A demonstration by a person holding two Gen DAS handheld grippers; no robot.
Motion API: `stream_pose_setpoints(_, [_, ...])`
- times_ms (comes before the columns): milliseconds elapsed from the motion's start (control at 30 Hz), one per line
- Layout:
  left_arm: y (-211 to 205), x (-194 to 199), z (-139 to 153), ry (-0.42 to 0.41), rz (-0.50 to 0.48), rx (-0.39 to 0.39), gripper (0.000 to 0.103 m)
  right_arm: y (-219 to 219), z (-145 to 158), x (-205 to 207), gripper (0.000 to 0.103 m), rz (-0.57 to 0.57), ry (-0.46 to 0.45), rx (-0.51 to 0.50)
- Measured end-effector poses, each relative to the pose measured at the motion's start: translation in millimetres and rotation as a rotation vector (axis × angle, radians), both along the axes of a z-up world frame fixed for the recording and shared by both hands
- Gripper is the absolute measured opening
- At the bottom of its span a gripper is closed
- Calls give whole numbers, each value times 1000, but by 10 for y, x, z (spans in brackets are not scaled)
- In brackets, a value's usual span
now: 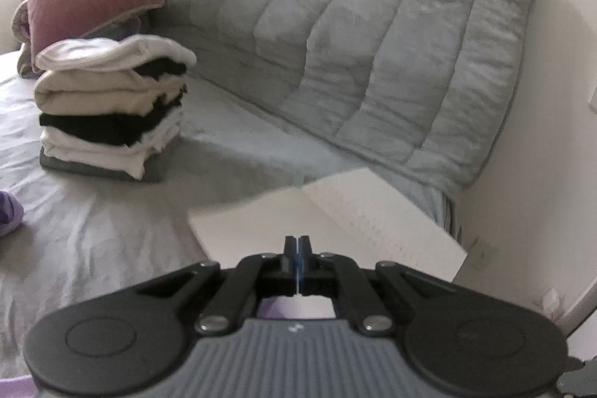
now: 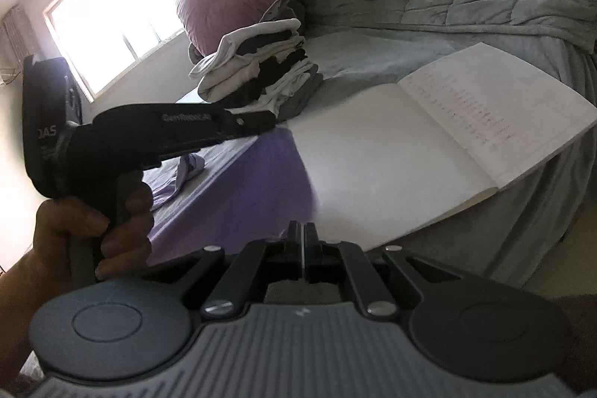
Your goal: Fold clothes
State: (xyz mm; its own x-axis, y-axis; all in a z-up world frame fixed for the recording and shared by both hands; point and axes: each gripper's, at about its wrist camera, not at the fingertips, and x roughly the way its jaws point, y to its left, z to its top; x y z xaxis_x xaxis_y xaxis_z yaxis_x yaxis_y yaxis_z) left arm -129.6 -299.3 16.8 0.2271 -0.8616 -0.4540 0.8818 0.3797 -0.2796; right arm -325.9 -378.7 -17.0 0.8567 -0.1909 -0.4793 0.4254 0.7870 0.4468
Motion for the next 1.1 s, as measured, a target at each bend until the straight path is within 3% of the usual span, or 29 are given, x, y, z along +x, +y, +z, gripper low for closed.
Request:
stream_pose_setpoints(100, [36, 25, 21, 10, 6, -20, 0, 24, 46, -16, 3, -6, -7, -22])
stream_pose_setpoints(267, [-128, 17, -83, 9, -14, 24, 0, -8, 65, -22, 3, -33, 0, -40])
stream_pose_setpoints(367, [-157, 16, -64, 36, -47, 0, 0, -63, 50, 4, 4, -8, 18, -30])
stream_pose_setpoints(400, [-151, 5, -38, 30, -58, -8, 0, -90, 45, 16, 14, 2, 19, -18])
stream_pose_setpoints(467, [-112, -24, 30, 6, -76, -9, 0, -144, 34, 65, 15, 21, 22, -2])
stream_pose_setpoints(567, [-31, -42, 113, -26, -85, 4, 0, -177, 8, 162, 49, 45, 37, -12])
stream_pose_setpoints(700, [-9, 142, 17, 6, -66, 118, 4, -132, -38, 282, 49, 87, 54, -38])
stream_pose_setpoints(900, [-21, 426, -342, 55, -9, 269, 30, -57, -130, 342, 49, 119, 81, -19])
stream_pose_setpoints(1067, [-45, 484, -545, 85, -12, 288, 29, -53, -187, 387, 49, 126, 108, -12])
stream_pose_setpoints(1100, [-62, 480, -564, 87, -17, 291, 9, -55, -193, 401, 49, 127, 113, -13])
